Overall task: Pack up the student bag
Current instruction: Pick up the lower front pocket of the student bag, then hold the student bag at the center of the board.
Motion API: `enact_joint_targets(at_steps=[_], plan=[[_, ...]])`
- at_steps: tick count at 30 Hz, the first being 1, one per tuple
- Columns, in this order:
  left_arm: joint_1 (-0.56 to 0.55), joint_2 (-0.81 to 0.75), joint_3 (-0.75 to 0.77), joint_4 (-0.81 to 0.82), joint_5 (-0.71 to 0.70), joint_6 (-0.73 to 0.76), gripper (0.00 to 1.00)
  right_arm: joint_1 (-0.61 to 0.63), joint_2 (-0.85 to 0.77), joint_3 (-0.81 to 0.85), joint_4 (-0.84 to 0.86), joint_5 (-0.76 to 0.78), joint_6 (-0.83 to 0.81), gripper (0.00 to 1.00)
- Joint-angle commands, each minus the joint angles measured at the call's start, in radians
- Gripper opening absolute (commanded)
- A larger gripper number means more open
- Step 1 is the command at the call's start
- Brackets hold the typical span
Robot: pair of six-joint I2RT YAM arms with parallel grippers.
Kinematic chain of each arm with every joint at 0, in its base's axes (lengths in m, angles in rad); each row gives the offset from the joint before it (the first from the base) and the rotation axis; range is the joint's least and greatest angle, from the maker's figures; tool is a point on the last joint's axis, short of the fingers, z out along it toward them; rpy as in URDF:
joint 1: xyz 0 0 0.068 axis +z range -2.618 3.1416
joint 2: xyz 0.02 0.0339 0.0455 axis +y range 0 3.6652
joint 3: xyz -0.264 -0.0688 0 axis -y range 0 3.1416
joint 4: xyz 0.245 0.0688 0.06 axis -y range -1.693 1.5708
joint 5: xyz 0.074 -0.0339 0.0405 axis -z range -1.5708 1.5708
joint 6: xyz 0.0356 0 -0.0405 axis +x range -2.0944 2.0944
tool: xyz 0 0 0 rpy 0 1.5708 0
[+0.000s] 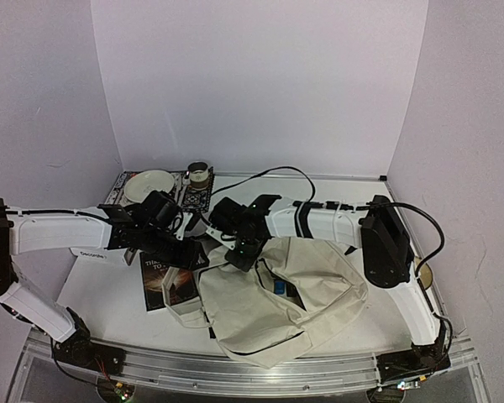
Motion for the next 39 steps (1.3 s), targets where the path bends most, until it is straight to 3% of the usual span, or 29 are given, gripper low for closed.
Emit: enact_joint_targets(at_steps=[1,14,26,34,39], plan=[[0.004,-0.004,0.037,0.025,0.019,0.017,0.60,-0.006,-0.085,-0.002,-0.058,0.007,0.006,0.01],[0.005,0.121,0.172,0.025,0.068,0.106,0.60,-0.006,-0.294,-0.159,0.022,-0.093,0.071,0.00],[0.004,0.284,0.278,0.023,0.120,0.218,0.60,-0.006,-0.587,-0.563,0.425,-0.134,0.235,0.00],[0.004,0.379,0.345,0.025,0.245,0.335,0.59,-0.005,-0.640,-0.664,0.560,-0.175,0.284,0.00],[0.001,0.358,0.350,0.052,0.370,0.369,0.59,-0.005,-0.648,-0.679,0.594,-0.180,0.295,0.00]])
